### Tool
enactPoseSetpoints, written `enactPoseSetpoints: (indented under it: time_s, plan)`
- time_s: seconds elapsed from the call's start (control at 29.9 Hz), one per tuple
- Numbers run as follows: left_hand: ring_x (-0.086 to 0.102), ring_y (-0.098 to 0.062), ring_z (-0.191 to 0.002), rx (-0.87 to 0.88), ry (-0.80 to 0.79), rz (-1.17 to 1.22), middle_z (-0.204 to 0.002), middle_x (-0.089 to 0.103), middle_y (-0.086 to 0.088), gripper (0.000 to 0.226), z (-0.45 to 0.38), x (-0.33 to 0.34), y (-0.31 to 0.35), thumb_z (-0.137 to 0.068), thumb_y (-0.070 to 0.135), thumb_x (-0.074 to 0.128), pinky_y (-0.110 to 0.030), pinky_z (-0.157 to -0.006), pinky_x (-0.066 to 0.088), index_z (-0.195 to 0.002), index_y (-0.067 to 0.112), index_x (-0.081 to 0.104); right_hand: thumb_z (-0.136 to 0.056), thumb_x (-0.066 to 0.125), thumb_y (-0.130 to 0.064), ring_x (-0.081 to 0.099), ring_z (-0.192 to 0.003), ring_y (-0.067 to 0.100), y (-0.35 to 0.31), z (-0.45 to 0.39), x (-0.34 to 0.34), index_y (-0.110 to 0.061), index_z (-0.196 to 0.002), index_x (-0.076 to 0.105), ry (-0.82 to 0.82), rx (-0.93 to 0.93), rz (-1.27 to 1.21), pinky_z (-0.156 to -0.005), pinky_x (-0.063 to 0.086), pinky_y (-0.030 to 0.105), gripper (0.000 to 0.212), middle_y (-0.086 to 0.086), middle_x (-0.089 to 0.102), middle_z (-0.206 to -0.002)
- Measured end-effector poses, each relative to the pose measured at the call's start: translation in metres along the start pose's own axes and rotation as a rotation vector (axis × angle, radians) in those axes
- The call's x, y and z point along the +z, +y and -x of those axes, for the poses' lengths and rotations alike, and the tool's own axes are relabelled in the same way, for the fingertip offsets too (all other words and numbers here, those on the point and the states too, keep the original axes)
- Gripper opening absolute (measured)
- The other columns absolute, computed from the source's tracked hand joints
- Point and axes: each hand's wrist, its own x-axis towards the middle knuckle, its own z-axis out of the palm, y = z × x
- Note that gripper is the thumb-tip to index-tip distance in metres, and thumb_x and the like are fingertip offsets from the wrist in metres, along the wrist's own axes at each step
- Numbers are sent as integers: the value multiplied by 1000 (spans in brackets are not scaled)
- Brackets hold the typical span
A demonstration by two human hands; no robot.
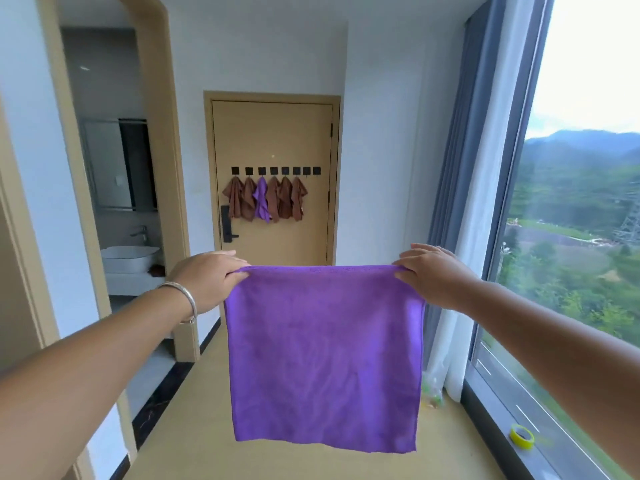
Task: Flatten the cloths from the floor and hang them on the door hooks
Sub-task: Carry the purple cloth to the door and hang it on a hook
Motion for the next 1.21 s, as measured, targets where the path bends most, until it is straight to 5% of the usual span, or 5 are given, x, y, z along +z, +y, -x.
enactPoseSetpoints:
  time_s: [0.27, 0.44, 0.67, 1.0, 1.21]
  plan:
    - [42, -7, -132, 9, 74, -83, -122, 62, 19, 29, -7, -38, -38, -100, 39, 39, -33, -91, 46, -109, 43, 66, -102, 30, -45, 29, -140, 14, -30, -35, -25, -32, -127, 58, 79, -32, 46, -114, 23, 35, 39, -16, 55, -130]
    - [57, -13, -108, 23, 96, -129, -105, 65, 12, 32, -23, -40, -56, -99, 42, 35, -35, -77, 53, -102, 40, 67, -102, 29, -46, 29, -140, 15, -41, -60, -16, -32, -126, 58, 81, -19, 47, -113, 24, 36, 40, -15, 55, -132]
    - [47, -11, -128, 3, 82, -105, -120, 63, 15, 31, -66, -16, -78, -100, 41, 36, -32, -89, 47, -111, 40, 66, -102, 28, -44, 31, -138, 15, -34, -116, 11, -31, -125, 58, 93, -5, 37, -112, 24, 39, 40, -13, 55, -132]
    - [57, -14, -99, -41, 80, -154, -92, 60, 12, 32, -177, 29, -80, -101, 36, 35, -17, -62, 36, -88, 35, 63, -103, 26, -44, 21, -144, 14, 29, -233, 63, -35, -132, 51, 69, -36, 73, -116, 18, 41, 40, -15, 47, -140]
    - [53, -13, -115, -92, 98, -208, -112, 64, 8, 35, -247, 53, -82, -102, 34, 33, -27, -82, 41, -108, 31, 68, -103, 26, -45, 22, -144, 15, 67, -302, 82, -33, -133, 51, 87, -42, 78, -116, 18, 41, 42, -13, 46, -142]
